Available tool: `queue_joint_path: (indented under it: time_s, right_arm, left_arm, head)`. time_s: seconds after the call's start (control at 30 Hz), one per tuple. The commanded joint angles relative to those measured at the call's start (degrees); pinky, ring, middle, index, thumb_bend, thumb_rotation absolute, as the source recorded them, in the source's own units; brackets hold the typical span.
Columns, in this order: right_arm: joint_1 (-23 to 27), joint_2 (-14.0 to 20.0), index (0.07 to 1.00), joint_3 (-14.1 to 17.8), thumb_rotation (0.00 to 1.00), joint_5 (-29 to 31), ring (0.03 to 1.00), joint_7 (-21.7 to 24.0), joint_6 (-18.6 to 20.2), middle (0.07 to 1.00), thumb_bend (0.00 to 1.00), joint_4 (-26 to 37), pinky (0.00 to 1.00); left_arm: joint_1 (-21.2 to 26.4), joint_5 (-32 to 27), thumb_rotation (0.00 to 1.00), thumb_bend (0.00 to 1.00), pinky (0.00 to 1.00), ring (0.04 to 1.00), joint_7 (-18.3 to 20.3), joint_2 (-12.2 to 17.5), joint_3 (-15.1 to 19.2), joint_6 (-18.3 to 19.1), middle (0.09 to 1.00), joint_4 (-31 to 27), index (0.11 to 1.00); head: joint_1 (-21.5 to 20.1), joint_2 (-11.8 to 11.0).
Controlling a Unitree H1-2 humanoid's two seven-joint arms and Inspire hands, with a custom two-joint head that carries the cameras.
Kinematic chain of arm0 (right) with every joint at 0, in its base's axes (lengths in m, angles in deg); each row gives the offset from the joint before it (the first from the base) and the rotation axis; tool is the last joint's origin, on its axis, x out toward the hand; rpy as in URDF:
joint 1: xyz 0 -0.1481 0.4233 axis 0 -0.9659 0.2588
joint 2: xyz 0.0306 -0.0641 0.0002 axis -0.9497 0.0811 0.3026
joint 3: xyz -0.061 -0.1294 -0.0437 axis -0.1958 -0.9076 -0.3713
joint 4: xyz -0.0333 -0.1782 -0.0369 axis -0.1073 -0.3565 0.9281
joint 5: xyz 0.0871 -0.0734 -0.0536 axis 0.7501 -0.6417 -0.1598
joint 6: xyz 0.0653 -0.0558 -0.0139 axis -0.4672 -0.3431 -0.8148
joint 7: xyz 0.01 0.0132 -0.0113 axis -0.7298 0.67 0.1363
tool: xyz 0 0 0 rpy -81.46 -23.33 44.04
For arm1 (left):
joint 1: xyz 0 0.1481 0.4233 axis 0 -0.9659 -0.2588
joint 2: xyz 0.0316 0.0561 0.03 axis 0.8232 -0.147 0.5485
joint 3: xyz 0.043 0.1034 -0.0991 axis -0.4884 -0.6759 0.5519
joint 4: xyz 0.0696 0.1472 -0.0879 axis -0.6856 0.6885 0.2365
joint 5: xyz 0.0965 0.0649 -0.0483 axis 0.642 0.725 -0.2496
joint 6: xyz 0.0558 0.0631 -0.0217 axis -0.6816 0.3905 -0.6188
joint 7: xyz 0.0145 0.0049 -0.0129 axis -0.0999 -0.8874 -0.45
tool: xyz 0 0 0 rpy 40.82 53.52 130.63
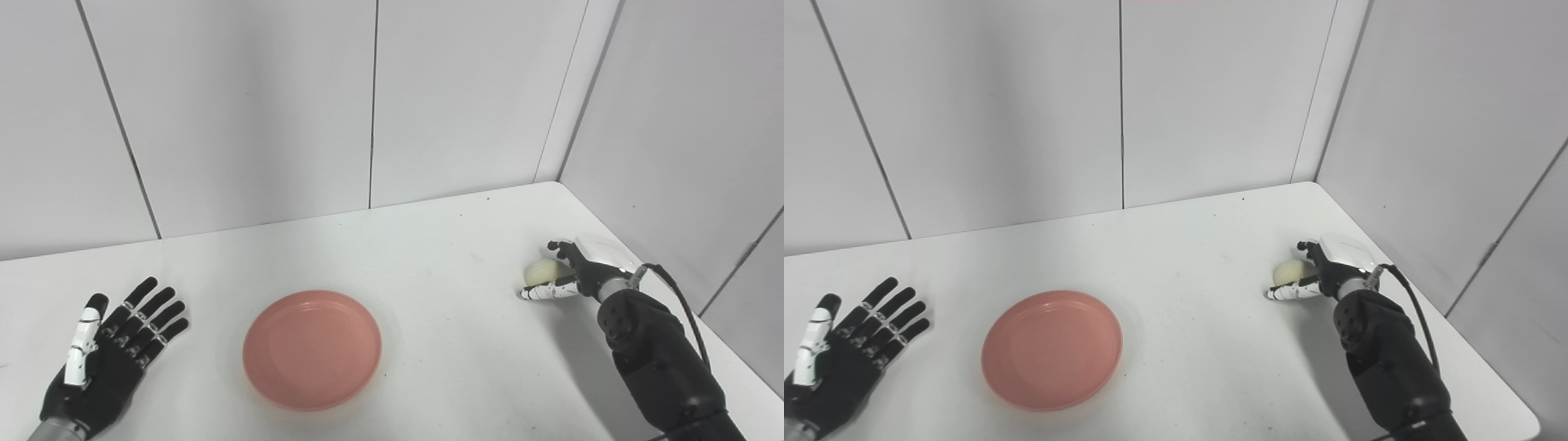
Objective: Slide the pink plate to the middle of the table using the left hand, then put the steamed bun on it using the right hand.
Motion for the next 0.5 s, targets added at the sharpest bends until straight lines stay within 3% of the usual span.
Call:
queue_joint_path:
  time_s: [0.0,0.2,0.27,0.3,0.33,0.37,0.4,0.43,0.47]
  right_arm:
    - [2.84,1.16,0.832,0.80,0.54,-2.05,0.758,0.92,0.29,0.805,1.00,1.28,0.63]
    - [3.56,1.32,0.833,0.23,0.55,-4.00,0.718,3.40,0.29,0.788,1.00,0.61,0.58]
    - [3.69,1.30,0.797,0.36,0.50,-3.36,0.709,2.71,0.28,0.768,0.96,0.16,0.57]
    - [3.70,1.18,0.741,0.65,0.37,-2.76,0.701,2.19,0.27,0.747,0.90,-0.03,0.56]
    - [3.50,1.28,0.722,0.98,0.33,-1.31,0.698,0.48,-0.34,0.739,0.87,-0.42,0.56]
    - [3.34,1.43,0.682,1.10,0.17,-0.22,0.544,-0.79,-0.76,0.614,0.72,-0.70,0.44]
    - [3.22,1.67,0.661,0.99,0.09,0.47,0.464,-1.81,-0.94,0.549,0.65,-0.98,0.38]
    - [3.19,1.92,0.578,0.76,0.04,0.91,0.393,-2.83,-0.94,0.514,0.59,-1.36,0.32]
    - [3.20,2.15,0.553,0.50,0.02,1.13,0.383,-3.68,-0.93,0.467,0.56,-1.72,0.30]
  left_arm:
    - [-2.55,1.03,0.81,0.61,0.84,0.854,-2.46,0.98,0.07,5.29,0.868,1.59,0.876]
    - [-2.63,0.93,0.82,0.61,0.84,0.851,-2.29,1.08,0.02,5.47,0.863,1.26,0.868]
    - [-2.69,0.88,0.82,0.61,0.84,0.854,-2.20,1.16,0.06,5.59,0.868,1.14,0.873]
    - [-2.74,0.89,0.82,0.61,0.84,0.852,-2.24,1.18,0.07,5.64,0.867,1.03,0.871]
    - [-2.77,0.87,0.82,0.61,0.84,0.852,-2.27,1.21,0.07,5.73,0.866,0.92,0.871]
    - [-2.79,0.84,0.82,0.61,0.85,0.854,-2.28,1.22,0.06,5.80,0.868,0.85,0.874]
    - [-2.82,0.83,0.82,0.61,0.85,0.855,-2.25,1.26,0.03,5.87,0.869,0.73,0.875]
    - [-2.86,0.72,0.82,0.61,0.85,0.856,-2.10,1.31,0.02,5.94,0.870,0.64,0.877]
    - [-2.90,0.67,0.82,0.60,0.85,0.858,-2.02,1.35,0.00,6.00,0.873,0.57,0.881]
  head:
    - [0.00,0.14]
    - [0.02,0.35]
    - [-0.04,0.39]
    - [-0.05,0.40]
    - [-0.08,0.44]
    - [-0.08,0.44]
    - [-0.14,0.50]
    - [-0.14,0.50]
    - [-0.13,0.55]
